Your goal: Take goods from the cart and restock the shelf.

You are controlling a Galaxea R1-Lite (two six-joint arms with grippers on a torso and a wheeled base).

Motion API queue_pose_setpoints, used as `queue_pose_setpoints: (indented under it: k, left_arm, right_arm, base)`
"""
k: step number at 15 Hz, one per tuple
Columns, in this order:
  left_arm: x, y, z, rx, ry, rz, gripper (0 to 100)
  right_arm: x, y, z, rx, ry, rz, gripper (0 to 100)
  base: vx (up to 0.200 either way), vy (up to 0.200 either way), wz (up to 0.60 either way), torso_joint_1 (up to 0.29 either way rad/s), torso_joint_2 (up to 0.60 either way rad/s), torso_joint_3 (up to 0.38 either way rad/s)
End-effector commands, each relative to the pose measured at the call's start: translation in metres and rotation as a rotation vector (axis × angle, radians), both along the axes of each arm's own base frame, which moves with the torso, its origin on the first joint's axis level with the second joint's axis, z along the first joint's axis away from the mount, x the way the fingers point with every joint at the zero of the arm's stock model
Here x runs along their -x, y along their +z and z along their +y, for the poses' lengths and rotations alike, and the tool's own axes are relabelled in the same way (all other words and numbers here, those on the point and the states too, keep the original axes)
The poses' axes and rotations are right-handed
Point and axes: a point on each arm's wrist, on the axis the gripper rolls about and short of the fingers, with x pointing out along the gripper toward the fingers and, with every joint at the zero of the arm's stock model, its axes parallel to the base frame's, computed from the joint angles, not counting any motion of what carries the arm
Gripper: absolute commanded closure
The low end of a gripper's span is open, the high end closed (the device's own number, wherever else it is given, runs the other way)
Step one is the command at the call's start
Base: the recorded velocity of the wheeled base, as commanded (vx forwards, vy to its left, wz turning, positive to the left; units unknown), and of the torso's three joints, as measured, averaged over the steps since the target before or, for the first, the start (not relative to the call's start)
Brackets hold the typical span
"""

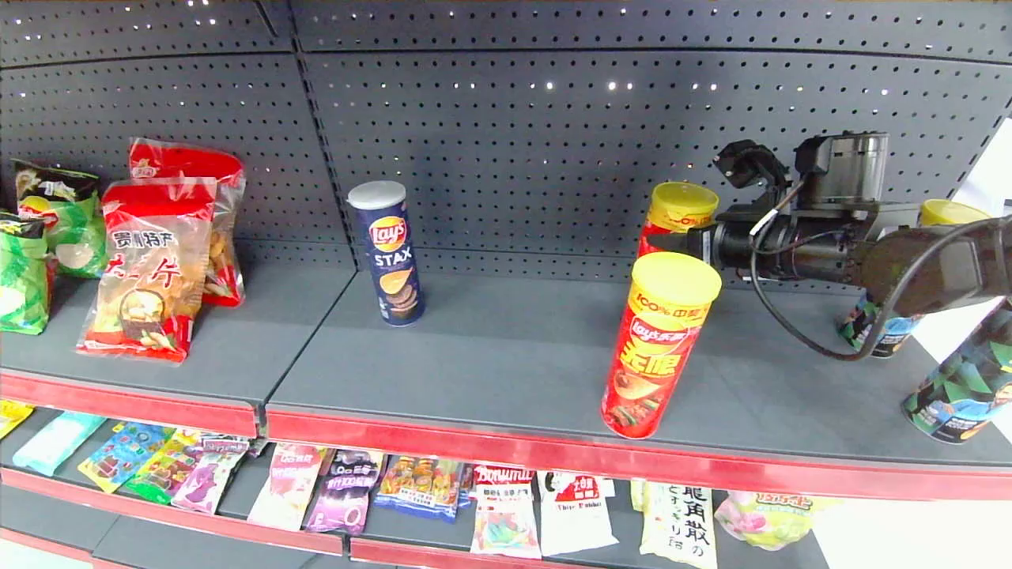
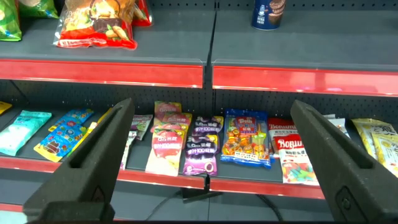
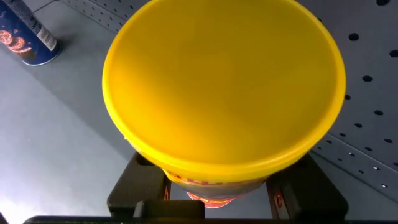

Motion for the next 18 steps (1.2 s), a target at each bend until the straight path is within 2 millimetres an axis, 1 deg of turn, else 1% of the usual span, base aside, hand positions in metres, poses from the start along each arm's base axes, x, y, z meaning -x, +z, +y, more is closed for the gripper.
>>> queue_pose_setpoints:
  k: [1,18]
  left_arm:
    - [0.0000,0.0000,0.0000,0.000,0.002,0.000,0]
    - [0.0000,0.0000,0.0000,0.000,0.002,0.000,0]
  right_arm:
    - [0.0012,0.0003,0.0005,0.000,0.003,-0.001,100]
    - [-0.0017,-0.0069,0.0065,-0.002,0.016,0.019,100]
  base:
    - [0.000,0.000,0.00,0.000,0.00,0.000]
    - [0.000,0.000,0.00,0.000,0.00,0.000]
